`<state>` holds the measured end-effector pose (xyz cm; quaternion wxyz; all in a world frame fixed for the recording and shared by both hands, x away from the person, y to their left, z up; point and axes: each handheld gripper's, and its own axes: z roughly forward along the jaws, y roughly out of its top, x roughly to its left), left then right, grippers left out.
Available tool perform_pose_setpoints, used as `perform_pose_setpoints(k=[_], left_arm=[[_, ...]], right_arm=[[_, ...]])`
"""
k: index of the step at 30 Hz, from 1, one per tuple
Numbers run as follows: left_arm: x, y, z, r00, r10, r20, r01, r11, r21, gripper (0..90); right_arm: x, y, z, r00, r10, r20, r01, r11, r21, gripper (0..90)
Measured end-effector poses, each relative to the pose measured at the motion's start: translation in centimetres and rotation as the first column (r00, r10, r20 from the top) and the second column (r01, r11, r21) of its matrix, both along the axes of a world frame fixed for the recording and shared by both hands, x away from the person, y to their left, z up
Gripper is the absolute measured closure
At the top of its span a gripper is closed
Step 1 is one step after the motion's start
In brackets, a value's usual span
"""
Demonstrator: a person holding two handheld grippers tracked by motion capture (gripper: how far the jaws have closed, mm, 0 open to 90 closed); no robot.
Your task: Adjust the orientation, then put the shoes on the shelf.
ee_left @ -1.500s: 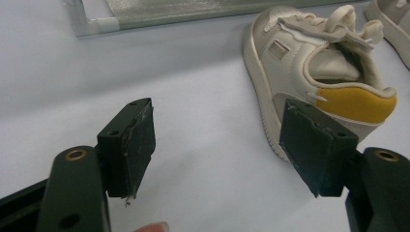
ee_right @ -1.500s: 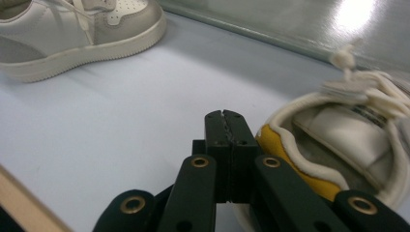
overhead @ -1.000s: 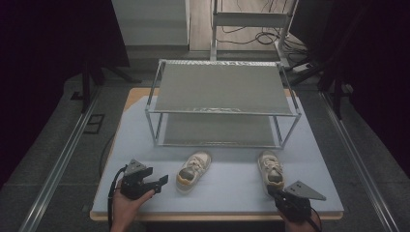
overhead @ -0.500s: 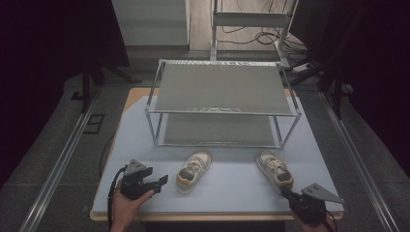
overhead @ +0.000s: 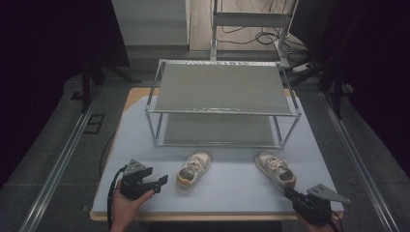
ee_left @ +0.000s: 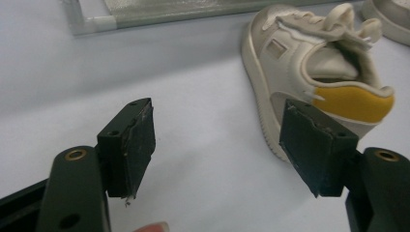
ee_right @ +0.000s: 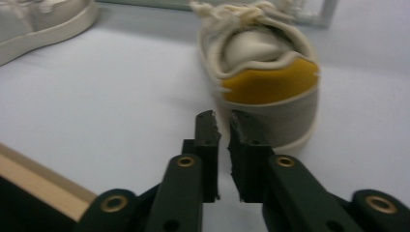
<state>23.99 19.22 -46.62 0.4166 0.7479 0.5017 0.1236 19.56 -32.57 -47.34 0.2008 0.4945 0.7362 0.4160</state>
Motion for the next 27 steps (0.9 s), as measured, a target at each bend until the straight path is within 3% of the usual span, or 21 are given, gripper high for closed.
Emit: perform_pose_setpoints(k=[7,8,12,18,20,27], left_arm=[[-0.6,-0.4,1.4,0.9999,-0.010,0.011,0.011,0.9998,-0.018,27.0],[-0.7,-0.5,1.6,0.9999,-0.013,0.010,0.013,0.9997,-0.018,25.8],[-1.2,-1.3,2.8,0.9994,-0.029,0.019,0.029,0.9995,-0.009,23.5],[-1.4,-2.3,3.4,0.9984,-0.054,0.019,0.054,0.9985,0.012,19.9],[-1.4,-2.7,3.6,0.9971,-0.076,0.006,0.076,0.9969,0.022,19.1],[-1.2,-3.4,3.9,0.9969,-0.079,0.008,0.078,0.9964,0.033,18.2]], right_arm=[[-0.6,0.5,1.6,0.9973,0.043,0.059,-0.043,0.999,-0.001,57.5],[-0.5,0.5,2.1,0.9961,0.056,0.068,-0.056,0.998,-0.008,49.5],[0.1,0.4,2.9,0.9944,0.064,0.084,-0.062,0.998,-0.024,38.2],[1.5,-0.2,3.5,0.9946,0.052,0.090,-0.050,0.998,-0.028,30.1],[2.3,-0.4,3.8,0.9954,0.055,0.078,-0.053,0.998,-0.031,27.6],[3.7,-0.3,3.6,0.9972,0.060,0.045,-0.058,0.997,-0.047,23.9]])
